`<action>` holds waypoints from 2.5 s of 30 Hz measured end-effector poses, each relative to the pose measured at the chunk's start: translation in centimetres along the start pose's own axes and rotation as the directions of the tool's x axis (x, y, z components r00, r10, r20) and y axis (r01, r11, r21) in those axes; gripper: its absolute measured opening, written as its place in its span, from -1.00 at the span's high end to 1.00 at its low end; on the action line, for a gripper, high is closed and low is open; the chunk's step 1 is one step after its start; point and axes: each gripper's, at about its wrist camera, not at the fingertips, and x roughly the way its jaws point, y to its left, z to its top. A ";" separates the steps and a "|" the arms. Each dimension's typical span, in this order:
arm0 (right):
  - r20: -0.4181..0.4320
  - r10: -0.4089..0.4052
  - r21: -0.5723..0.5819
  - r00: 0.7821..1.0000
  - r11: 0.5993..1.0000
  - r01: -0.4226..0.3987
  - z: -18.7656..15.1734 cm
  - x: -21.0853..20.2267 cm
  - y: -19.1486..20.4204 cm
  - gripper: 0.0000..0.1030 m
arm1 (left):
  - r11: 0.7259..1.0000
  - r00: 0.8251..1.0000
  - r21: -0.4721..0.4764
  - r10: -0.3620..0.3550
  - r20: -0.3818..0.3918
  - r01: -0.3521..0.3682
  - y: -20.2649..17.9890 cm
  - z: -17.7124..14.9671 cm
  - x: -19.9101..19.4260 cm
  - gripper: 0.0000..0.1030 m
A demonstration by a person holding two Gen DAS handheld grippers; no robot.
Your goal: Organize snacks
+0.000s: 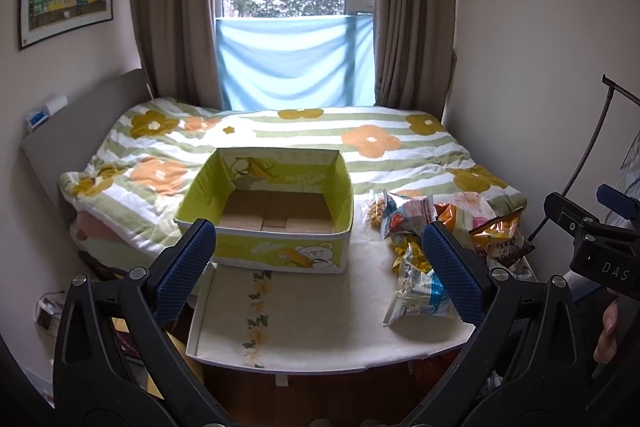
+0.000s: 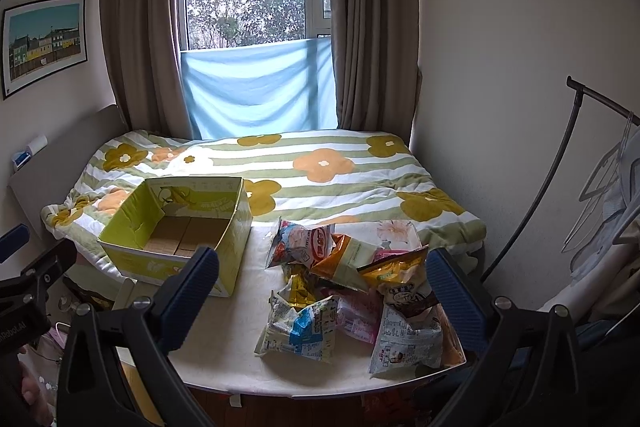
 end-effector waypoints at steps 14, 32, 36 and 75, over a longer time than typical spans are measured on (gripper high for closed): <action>-0.138 -0.131 0.077 0.982 0.987 0.142 -2.8 2.9 -3.8 -0.99 | 0.972 0.952 0.074 -0.203 -0.230 0.225 -1.5 -1.8 7.8 -0.98; -0.325 -0.058 -0.019 0.944 0.998 0.055 -5.1 14.1 -12.3 -0.99 | 0.946 0.749 -0.064 -0.292 -0.595 0.318 -13.0 -8.7 22.2 -0.98; -0.361 -0.011 -0.065 0.933 0.998 -0.013 -5.9 17.6 -13.3 -0.99 | 0.962 0.731 -0.075 -0.248 -0.636 0.262 -15.3 -10.7 24.6 -0.98; -0.430 0.060 -0.172 0.901 0.974 -0.147 -9.1 26.7 -13.0 -0.69 | 0.985 0.740 -0.056 -0.162 -0.653 0.166 -13.0 -14.6 27.7 -0.44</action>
